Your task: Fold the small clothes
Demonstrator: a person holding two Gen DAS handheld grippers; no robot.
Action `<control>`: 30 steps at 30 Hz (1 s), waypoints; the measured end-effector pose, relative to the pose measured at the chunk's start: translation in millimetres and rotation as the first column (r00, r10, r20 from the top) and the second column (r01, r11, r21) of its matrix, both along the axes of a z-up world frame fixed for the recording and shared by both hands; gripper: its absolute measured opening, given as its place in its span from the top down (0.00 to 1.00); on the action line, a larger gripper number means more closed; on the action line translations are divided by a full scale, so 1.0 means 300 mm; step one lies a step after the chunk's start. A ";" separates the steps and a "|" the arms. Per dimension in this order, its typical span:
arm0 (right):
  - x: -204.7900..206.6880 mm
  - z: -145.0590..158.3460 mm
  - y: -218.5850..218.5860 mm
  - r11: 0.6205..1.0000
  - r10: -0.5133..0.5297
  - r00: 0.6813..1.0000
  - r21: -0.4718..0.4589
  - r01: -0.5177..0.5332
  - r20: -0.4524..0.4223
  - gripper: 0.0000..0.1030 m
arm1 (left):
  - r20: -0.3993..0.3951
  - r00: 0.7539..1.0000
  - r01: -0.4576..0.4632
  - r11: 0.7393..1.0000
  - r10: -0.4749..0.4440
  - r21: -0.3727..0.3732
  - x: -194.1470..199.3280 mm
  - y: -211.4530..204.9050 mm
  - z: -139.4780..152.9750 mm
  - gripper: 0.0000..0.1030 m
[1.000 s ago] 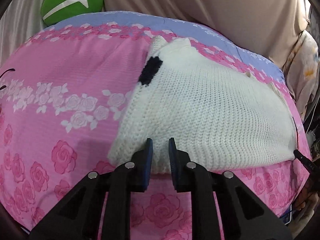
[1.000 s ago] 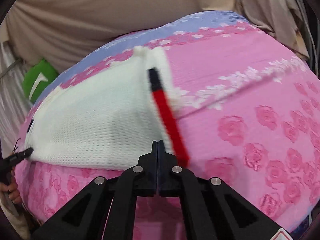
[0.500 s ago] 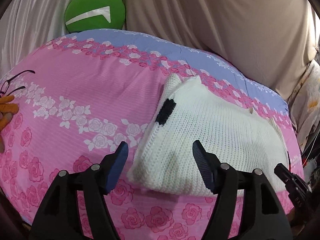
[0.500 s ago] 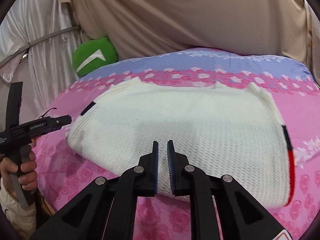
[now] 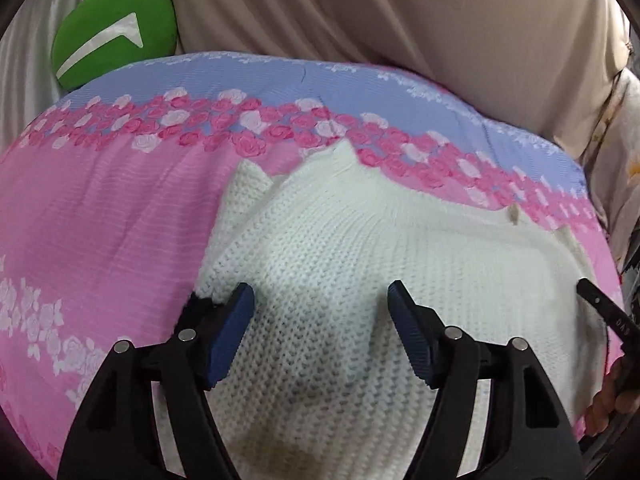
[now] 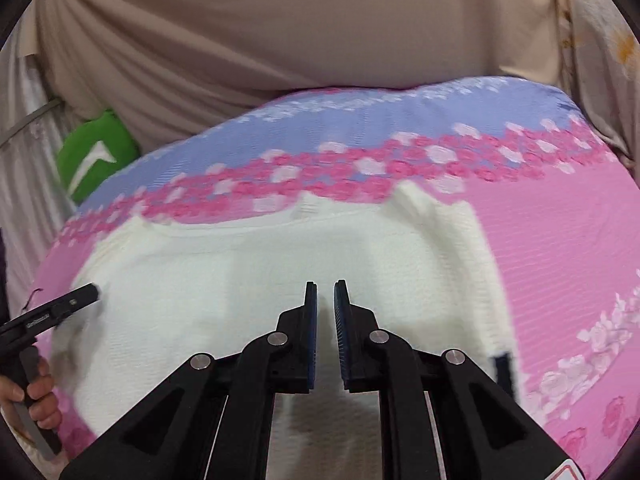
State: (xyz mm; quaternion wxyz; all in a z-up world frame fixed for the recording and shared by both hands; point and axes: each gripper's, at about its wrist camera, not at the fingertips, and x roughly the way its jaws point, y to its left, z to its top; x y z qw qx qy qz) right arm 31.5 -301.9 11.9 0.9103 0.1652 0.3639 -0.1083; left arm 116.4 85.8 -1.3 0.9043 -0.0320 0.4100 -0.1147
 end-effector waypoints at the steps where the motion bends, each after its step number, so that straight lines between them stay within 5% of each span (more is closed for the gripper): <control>1: -0.022 -0.015 -0.072 0.999 -0.035 0.999 0.040 0.035 0.011 1.00 | 0.013 1.000 0.001 1.000 -0.001 -0.001 -0.003 0.006 -0.002 0.36; 3: -0.064 -0.004 -0.142 0.991 -0.102 0.994 0.087 0.100 0.025 1.00 | 0.024 1.000 0.004 1.000 -0.004 0.009 -0.019 0.002 0.005 0.36; 5: -0.091 0.045 -0.111 0.993 -0.114 0.992 0.032 0.112 0.053 0.92 | 0.030 1.000 -0.006 1.000 0.005 0.029 -0.027 -0.010 -0.001 0.36; 6: -0.100 0.074 -0.066 0.998 -0.070 0.995 0.008 0.070 0.075 0.85 | 0.034 0.999 -0.010 0.999 0.009 0.041 -0.030 -0.016 -0.003 0.36; 10: -0.085 0.079 0.043 0.995 0.022 0.997 -0.097 -0.015 0.070 0.87 | 0.048 0.999 -0.027 0.996 0.024 0.080 -0.038 -0.039 -0.010 0.36; 12: -0.049 0.012 0.003 0.998 -0.009 1.000 -0.061 0.009 0.000 0.87 | 0.047 0.999 -0.030 0.996 0.026 0.081 -0.035 -0.038 -0.011 0.36; 14: -0.075 0.008 -0.023 1.000 -0.024 1.000 -0.003 0.024 0.019 0.89 | 0.048 0.999 -0.030 0.996 0.026 0.083 -0.035 -0.037 -0.012 0.36; 18: -0.129 0.068 0.009 1.000 -0.003 0.997 -0.019 0.005 0.072 0.88 | 0.050 0.998 -0.035 0.995 0.030 0.095 -0.034 -0.039 -0.014 0.35; 22: -0.098 -0.007 0.017 1.000 0.001 1.000 -0.021 -0.001 -0.013 0.88 | 0.058 0.998 -0.044 0.993 0.038 0.112 -0.037 -0.052 -0.017 0.34; 30: -0.147 0.083 0.191 0.991 0.134 0.987 -0.014 -0.133 0.085 0.84 | 0.069 0.997 -0.054 0.991 0.046 0.126 -0.042 -0.066 -0.020 0.33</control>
